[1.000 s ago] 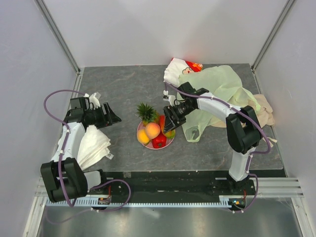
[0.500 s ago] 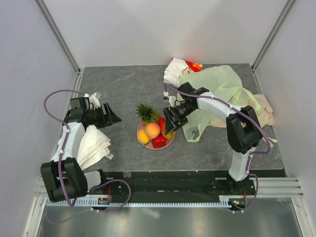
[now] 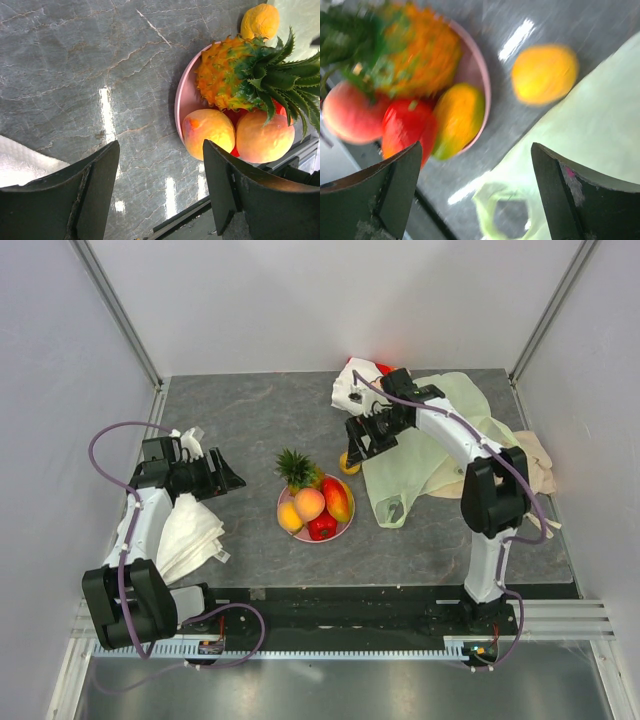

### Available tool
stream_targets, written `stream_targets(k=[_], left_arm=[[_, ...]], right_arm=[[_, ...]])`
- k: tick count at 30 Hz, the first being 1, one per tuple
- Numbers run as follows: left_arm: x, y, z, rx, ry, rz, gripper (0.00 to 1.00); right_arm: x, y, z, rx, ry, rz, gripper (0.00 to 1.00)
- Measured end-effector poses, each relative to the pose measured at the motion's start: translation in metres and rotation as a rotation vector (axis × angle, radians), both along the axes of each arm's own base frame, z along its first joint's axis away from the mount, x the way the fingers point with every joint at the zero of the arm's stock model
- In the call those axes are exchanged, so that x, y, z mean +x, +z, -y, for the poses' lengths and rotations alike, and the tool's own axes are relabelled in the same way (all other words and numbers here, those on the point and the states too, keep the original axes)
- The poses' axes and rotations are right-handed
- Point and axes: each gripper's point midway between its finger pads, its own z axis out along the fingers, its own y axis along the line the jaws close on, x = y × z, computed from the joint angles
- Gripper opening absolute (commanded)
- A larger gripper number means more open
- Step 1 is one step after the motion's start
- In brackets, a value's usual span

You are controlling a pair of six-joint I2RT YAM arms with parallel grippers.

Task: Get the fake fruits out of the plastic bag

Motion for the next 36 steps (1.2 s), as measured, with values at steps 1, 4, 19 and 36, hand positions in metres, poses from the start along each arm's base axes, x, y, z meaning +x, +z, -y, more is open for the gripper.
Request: stream_targets(k=[1,4,19,36], left_arm=[[0.0,0.0,0.0,0.0,0.0,0.0,0.75],[0.0,0.0,0.0,0.005,-0.005,0.003,0.75],[-0.001,-0.002,-0.01,0.011,0.021,-0.005,0.75],[0.0,-0.005,-0.011,0.009,0.02,-0.024,0.75]], right_arm=[[0.01,-0.002,-0.003,0.0,-0.005,0.014,0.96],[0.035,-0.018,-0.012,-0.018,-0.015,0.034,0.95],[0.073,-0.081,-0.012,-0.136,-0.06,0.03,0.49],[-0.017,0.078,-0.034,0.173,0.196,0.292,0.54]])
